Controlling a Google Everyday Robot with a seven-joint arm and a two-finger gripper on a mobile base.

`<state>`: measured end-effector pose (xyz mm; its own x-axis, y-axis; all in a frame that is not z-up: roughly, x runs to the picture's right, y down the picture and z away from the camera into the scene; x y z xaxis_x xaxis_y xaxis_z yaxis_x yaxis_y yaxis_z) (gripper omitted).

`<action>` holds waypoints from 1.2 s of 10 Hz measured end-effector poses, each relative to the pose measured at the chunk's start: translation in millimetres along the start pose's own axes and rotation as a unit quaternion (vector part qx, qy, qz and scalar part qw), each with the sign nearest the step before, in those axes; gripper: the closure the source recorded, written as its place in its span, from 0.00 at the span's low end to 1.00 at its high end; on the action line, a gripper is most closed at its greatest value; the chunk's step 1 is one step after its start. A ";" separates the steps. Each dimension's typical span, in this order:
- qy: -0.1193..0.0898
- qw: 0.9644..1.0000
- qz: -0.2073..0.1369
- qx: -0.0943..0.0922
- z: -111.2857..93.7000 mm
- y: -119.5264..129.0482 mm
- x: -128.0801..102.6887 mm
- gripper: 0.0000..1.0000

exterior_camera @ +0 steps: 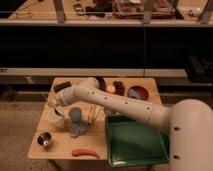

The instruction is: Place fork in paper cup

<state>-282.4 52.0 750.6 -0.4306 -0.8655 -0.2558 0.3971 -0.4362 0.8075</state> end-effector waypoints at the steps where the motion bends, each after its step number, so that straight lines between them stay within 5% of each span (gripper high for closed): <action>1: -0.002 1.000 -0.003 0.001 -1.7 -0.3 7.3 1.00; 3: -0.003 1.000 -0.008 0.002 -6.7 0.2 15.9 1.00; 9: -0.031 0.998 -0.019 0.054 -3.5 -20.8 15.7 1.00; 12: -0.043 0.997 -0.025 0.052 -11.6 -25.3 16.6 1.00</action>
<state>-290.2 45.8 719.8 -0.5165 -0.8177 -0.2540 0.2902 -0.4463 0.8465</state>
